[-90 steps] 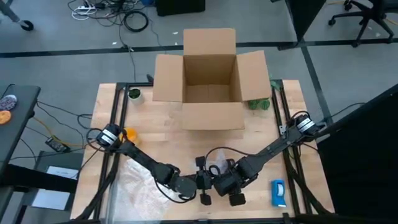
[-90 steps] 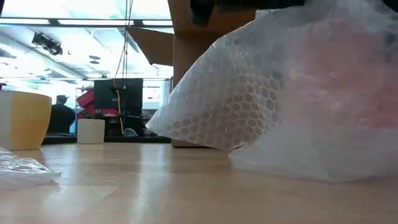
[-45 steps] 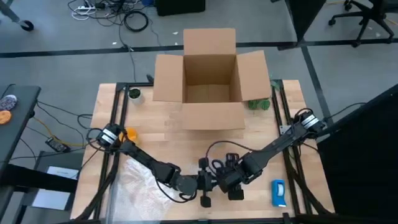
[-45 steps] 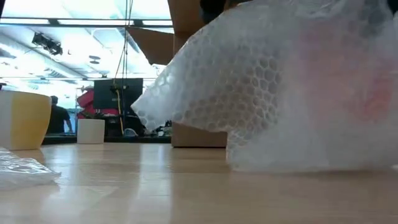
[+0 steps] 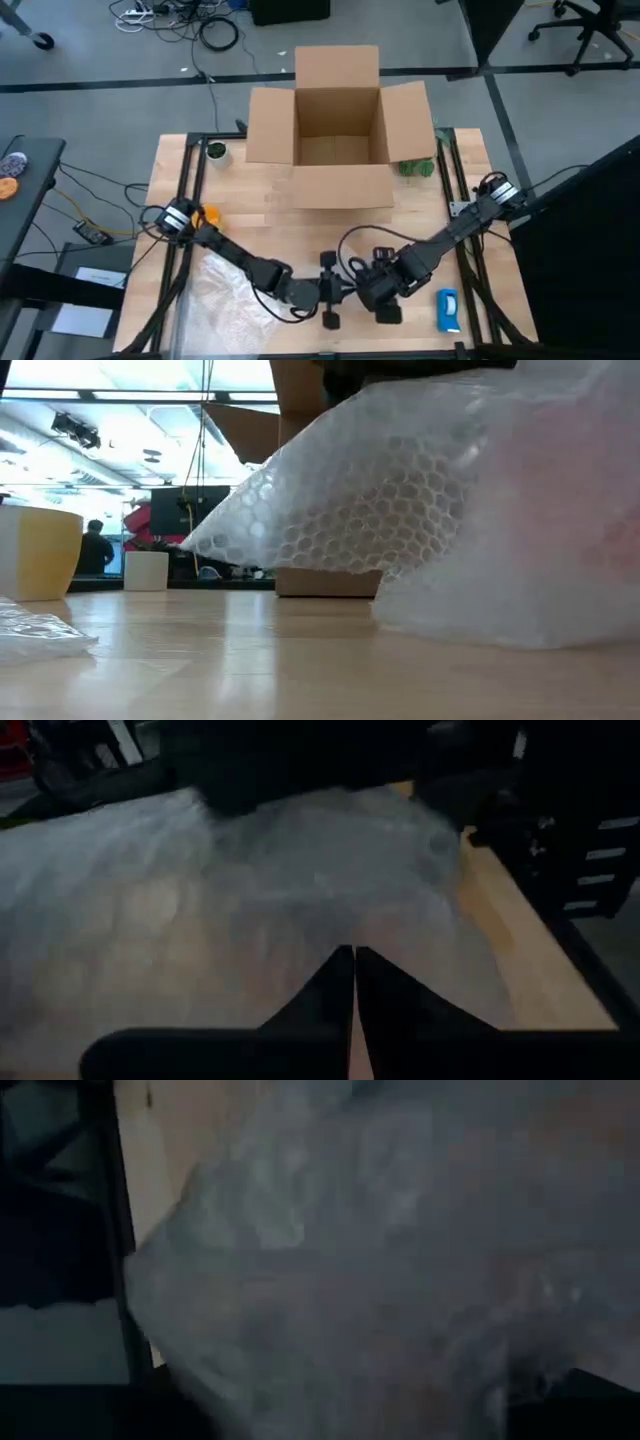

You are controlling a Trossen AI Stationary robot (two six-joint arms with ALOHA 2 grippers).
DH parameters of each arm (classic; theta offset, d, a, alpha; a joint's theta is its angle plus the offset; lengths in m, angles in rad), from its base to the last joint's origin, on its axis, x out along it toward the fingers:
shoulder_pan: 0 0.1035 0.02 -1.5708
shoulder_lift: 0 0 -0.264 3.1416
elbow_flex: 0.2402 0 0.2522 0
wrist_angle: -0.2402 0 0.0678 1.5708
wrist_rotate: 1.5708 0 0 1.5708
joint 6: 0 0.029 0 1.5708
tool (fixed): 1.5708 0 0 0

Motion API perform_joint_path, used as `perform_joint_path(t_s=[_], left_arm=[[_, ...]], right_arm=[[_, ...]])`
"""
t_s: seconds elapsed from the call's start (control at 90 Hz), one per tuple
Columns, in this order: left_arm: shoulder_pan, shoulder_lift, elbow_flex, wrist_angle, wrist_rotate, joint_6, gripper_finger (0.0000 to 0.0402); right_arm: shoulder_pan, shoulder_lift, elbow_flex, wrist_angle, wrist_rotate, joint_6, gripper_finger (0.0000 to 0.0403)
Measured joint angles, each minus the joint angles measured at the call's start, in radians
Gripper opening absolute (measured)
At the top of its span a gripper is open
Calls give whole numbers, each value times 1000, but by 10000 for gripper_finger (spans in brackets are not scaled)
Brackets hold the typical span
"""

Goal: Wrap mug
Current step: Wrap the orange mug with the bubble wrap

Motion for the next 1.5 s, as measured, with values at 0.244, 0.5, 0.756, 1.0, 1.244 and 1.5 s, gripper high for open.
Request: perform_joint_path(t_s=[0.244, 0.5, 0.756, 1.0, 1.244, 1.5], left_arm=[[0, 0, 0, -1, -4, 0, 0], [11, -5, -2, -2, -33, 58, 0], [15, -8, -6, 72, -47, 169, 0], [21, -59, -5, -54, -146, 215, 0], [-12, -248, 1, -689, -159, -148, 0], [-34, -293, 0, -830, -170, -241, 0]], right_arm=[[30, 0, 0, -24, 16, 17, 200], [16, 68, -39, 82, 67, -130, 123], [-9, 75, -35, 115, 92, -233, 103], [-68, 61, -51, 196, 216, -364, 136], [-169, 68, -112, 485, 188, -549, 149], [-214, 97, -133, 701, 166, -588, 148]])
